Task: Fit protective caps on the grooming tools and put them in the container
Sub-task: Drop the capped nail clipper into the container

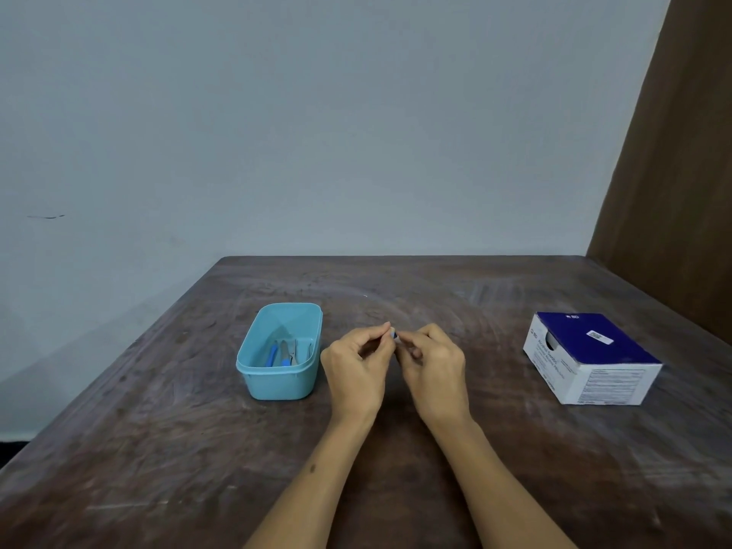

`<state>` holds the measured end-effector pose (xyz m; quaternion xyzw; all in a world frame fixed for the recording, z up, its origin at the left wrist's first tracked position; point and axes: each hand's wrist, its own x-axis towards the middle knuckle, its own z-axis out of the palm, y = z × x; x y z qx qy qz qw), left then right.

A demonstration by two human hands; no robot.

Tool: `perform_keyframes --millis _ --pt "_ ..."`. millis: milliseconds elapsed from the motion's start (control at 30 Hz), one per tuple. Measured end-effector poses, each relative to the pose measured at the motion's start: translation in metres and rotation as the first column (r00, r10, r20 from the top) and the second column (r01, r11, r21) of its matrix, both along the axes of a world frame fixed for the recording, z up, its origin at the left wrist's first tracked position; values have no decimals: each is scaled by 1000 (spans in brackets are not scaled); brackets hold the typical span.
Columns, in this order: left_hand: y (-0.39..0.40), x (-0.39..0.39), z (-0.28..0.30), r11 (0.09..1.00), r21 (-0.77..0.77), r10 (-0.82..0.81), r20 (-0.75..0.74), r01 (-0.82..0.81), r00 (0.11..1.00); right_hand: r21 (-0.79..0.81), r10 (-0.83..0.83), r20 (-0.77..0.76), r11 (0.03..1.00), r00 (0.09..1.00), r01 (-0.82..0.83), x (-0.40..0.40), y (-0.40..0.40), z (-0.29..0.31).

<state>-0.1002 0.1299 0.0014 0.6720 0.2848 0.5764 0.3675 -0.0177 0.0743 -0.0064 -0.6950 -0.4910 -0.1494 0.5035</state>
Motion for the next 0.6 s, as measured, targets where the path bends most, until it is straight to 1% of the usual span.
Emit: perform_keyframes --millis 167,267,300,367,467,500,533,567,600 --pt "1 0 -1 1000 23 19 -2 -19 1000 -65 -34 -32 997 999 32 2 0 -3" --pt "1 -1 1 999 31 29 24 -30 999 -142 -70 -52 988 996 62 5 1 -5" --pt "0 -3 4 999 36 38 42 -39 998 -145 -86 -67 987 994 76 6 0 -7" --pt "-4 -10 12 994 81 67 66 -73 996 -98 -109 -96 990 989 99 8 0 -9" --pt "-1 -33 35 968 198 138 85 -153 987 -39 -95 -147 995 984 91 9 2 -10" --pt "4 -44 45 951 242 183 56 -191 982 -25 -94 -170 996 981 91 9 3 -10" --pt "11 -54 57 939 261 235 -5 -226 972 -20 -97 -187 995 978 95 9 4 -10" --pt "19 -62 67 937 245 279 -99 -248 955 -24 -104 -197 995 975 101 8 4 -10" --pt "28 -68 75 943 208 307 -227 -262 925 -30 -110 -199 994 974 107 7 4 -9"
